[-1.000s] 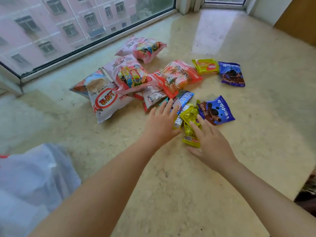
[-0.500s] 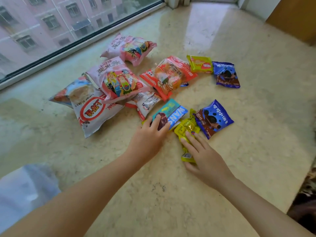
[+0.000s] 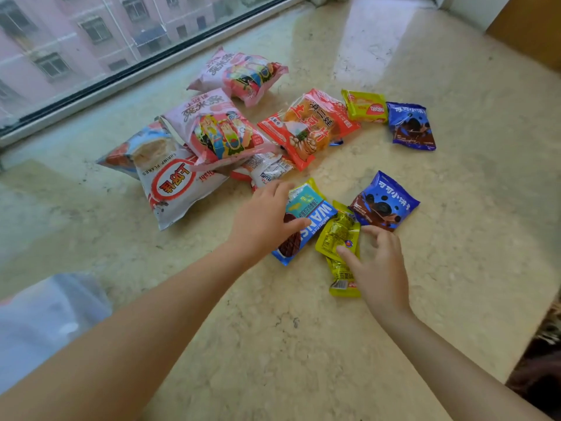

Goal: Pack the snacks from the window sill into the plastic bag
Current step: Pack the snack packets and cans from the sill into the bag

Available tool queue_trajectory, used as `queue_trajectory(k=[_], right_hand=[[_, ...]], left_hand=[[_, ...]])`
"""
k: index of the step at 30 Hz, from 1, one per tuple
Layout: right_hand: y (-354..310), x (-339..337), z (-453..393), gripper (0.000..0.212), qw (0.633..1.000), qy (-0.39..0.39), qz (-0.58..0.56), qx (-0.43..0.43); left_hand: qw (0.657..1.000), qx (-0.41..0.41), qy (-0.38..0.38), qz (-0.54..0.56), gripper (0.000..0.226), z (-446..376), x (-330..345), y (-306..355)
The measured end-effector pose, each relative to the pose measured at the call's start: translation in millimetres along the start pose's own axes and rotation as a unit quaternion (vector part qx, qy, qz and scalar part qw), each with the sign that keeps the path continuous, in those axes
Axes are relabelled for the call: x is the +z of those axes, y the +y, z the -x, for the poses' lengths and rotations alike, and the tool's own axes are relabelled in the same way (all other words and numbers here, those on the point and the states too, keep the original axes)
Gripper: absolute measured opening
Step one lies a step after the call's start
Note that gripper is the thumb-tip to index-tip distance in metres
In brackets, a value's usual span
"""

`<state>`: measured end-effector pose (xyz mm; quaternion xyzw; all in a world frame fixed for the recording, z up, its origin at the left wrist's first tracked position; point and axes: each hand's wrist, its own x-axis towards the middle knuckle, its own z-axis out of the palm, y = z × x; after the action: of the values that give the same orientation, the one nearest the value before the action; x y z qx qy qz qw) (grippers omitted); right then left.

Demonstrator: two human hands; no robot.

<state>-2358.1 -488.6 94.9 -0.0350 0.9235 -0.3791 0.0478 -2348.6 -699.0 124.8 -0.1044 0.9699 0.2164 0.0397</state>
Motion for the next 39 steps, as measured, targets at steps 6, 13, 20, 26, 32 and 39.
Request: queue_trajectory(k=[6, 13, 20, 26, 32, 39], right_hand=[[-16.6, 10.4, -19.2, 0.083, 0.988, 0.000, 0.002, 0.152], [-25.0, 20.2, -21.0, 0.083, 0.987, -0.040, -0.005, 0.158], [-24.4, 22.4, -8.1, 0.074, 0.989, -0.027, -0.029, 0.140], [-24.1, 21.4, 4.4, 0.075, 0.991, 0.003, -0.041, 0.129], [-21.5, 19.8, 11.5, 0.017, 0.990, 0.007, -0.063, 0.125], [-34.7, 11.3, 25.7, 0.009, 0.983, 0.052, -0.130, 0.119]], left_hand=[[0.997, -0.061, -0.033, -0.017, 0.088, -12.2, 4.9, 2.6], [0.985, -0.147, -0.069, 0.066, 0.067, 2.6, 0.0, -7.5], [0.964, -0.211, -0.076, 0.144, 0.038, 26.9, 2.6, -13.3], [0.933, -0.261, -0.067, 0.237, 0.049, 38.2, 10.6, 1.0], [0.864, -0.270, -0.104, 0.412, 0.025, 53.3, 17.8, 6.7], [0.822, -0.278, 0.000, 0.496, 0.020, 90.8, 8.2, 2.9]])
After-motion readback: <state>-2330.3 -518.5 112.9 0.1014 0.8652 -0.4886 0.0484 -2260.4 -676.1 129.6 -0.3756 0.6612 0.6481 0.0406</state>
